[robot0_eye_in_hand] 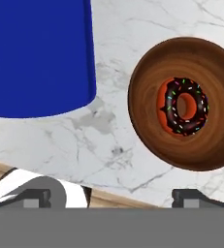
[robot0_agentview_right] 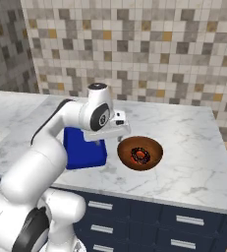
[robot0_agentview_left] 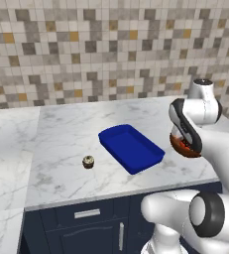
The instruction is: Place the bowl with donut and the cupcake onto the tray.
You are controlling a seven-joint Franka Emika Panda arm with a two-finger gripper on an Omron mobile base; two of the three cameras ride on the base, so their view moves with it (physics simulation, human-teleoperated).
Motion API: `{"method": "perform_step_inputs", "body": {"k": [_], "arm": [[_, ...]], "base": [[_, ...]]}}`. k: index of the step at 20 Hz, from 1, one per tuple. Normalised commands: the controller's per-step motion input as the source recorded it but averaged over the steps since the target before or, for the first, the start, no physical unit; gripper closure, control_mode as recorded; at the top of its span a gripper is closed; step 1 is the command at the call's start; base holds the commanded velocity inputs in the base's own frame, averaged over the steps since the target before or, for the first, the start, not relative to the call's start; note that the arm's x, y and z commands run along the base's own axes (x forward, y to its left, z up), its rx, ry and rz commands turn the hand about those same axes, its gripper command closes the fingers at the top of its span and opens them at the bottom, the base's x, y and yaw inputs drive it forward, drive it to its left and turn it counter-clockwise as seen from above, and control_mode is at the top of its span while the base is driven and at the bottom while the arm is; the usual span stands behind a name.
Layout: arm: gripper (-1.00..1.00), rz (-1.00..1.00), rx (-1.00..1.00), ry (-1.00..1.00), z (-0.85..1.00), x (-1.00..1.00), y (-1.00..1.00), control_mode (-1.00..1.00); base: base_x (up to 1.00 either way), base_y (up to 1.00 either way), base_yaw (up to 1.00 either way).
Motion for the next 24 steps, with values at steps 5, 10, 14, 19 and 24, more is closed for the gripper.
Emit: {"method": "perform_step_inputs", "body": {"k": [5,10,14,19,24], "arm": [[-1.0,0.12,-0.01,0.0,-0.39,0.3,-0.16,-1.0],[-1.0,0.09,-0.06,0.0,-0.44,0.14,-0.12,-1.0],[-1.0,0.07,-0.09,0.0,-0.45,0.13,-0.07,-1.0],[-1.0,0.07,-0.05,0.0,-0.36,0.14,-0.12,-1.0],[-1.0,0.06,-0.01,0.0,-0.37,0.14,-0.13,-1.0]], "base": [[0.0,0.0,0.0],[0.0,0.0,0.0],[0.0,0.0,0.0],[0.0,0.0,0.0],[0.0,0.0,0.0]]}}
